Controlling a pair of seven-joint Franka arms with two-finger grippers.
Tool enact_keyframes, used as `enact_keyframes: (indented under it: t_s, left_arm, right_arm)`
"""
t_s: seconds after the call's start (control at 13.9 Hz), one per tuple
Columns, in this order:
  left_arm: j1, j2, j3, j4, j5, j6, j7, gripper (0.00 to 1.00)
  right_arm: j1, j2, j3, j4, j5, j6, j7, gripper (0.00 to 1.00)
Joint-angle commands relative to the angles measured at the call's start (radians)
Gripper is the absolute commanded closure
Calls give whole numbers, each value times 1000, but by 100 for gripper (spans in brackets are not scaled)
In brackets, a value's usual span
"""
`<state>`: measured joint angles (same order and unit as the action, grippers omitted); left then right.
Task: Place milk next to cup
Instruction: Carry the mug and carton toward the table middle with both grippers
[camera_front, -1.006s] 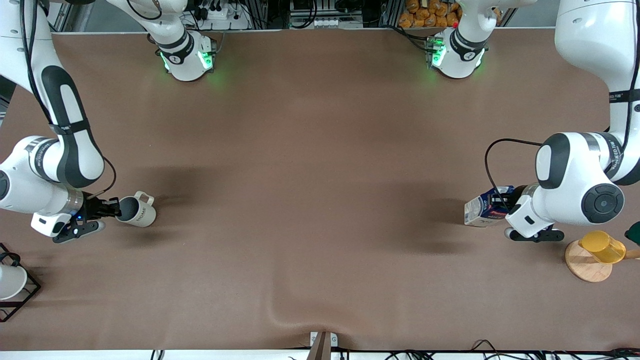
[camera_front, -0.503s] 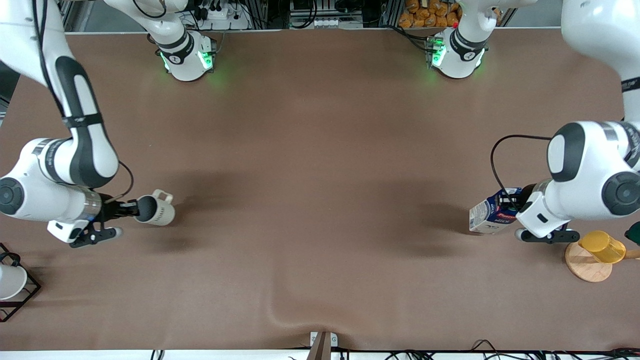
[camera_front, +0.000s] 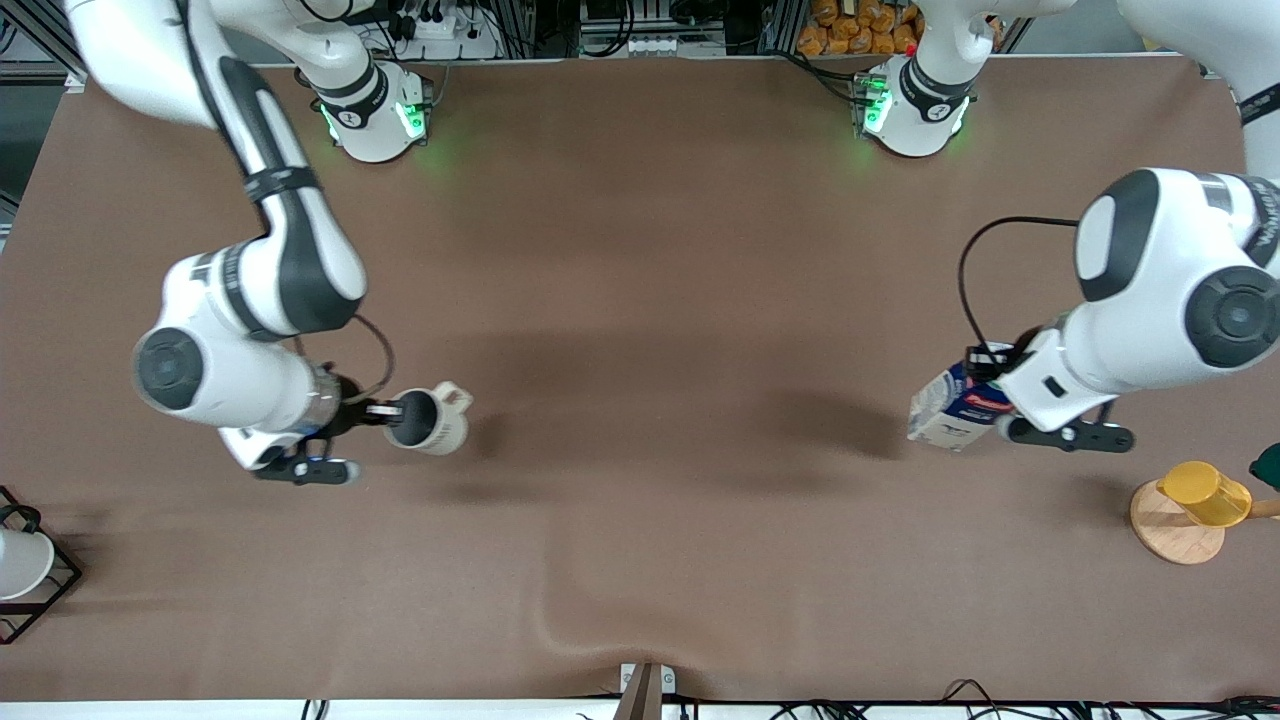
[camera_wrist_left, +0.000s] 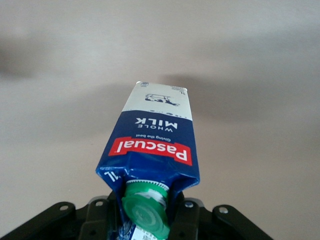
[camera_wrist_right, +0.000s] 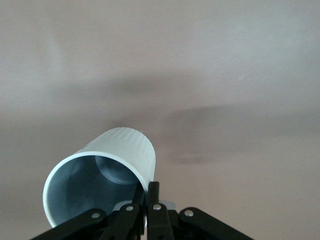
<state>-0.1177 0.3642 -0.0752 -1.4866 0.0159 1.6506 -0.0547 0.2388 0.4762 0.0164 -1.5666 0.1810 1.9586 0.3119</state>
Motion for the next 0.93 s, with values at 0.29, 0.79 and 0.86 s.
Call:
enact_keyframes:
  t_s: [0.29,0.79,0.86]
  left_arm:
    - [-13,-4,-113,-7,-5,-9,-183,72]
    - [-92,30,-161,-7,-5,-8,-364,71]
    - [-100,36,-161,-1,-5,-8,-376,71]
  right_arm:
    - [244,84,-15,88,9,75,452,100]
    - [387,180,-20,118,-3,206,653,100]
    - [398,192,-20,126,-6,207,673,100]
